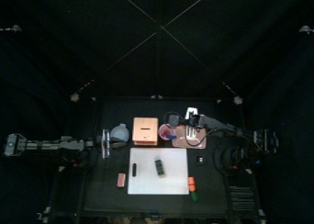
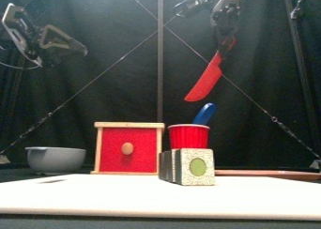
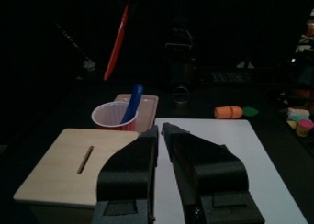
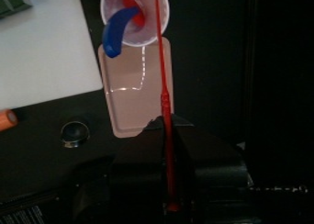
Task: Place sushi on board then cut the sushi with the knife then place the pieces on the plate
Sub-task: Grasp knife edge with left hand
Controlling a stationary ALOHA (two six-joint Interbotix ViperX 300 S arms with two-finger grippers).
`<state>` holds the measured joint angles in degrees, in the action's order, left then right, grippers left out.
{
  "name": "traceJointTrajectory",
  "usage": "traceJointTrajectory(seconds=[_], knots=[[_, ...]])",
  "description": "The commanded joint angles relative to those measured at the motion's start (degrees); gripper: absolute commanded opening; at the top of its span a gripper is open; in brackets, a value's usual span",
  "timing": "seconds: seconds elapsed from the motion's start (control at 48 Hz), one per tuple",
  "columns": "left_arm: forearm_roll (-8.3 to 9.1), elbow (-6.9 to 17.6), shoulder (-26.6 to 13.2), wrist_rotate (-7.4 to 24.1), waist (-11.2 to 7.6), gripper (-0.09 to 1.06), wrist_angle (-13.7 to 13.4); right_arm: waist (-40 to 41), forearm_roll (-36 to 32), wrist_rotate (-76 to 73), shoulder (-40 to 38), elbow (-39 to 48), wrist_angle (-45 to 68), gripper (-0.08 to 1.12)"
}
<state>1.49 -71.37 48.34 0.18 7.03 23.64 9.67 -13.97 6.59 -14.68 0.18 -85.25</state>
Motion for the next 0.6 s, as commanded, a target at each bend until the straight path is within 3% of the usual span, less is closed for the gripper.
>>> traceJointTrajectory(seconds=[0.021, 0.229, 0.438, 0.604], knots=[[0.09, 2.72, -0.18, -0.09, -1.58, 0.56, 0.35, -1.76, -0.35, -4.57, -4.31, 0.7, 3.6, 0.34], [-0.09, 5.36, -4.04, -0.09, -7.65, 0.57, 0.62, -7.21, 0.26, -10.72, -11.16, 9.93, 11.51, 0.34], [-1.67, 8.35, -10.72, -0.18, -10.81, 0.69, 0.62, -12.39, 0.88, -22.32, -16.87, 20.57, 25.58, 0.34], [-3.6, 9.84, -13.71, -0.18, -11.78, 0.84, 0.7, -15.47, 1.76, -26.1, -18.9, 29.27, 36.39, 0.34]])
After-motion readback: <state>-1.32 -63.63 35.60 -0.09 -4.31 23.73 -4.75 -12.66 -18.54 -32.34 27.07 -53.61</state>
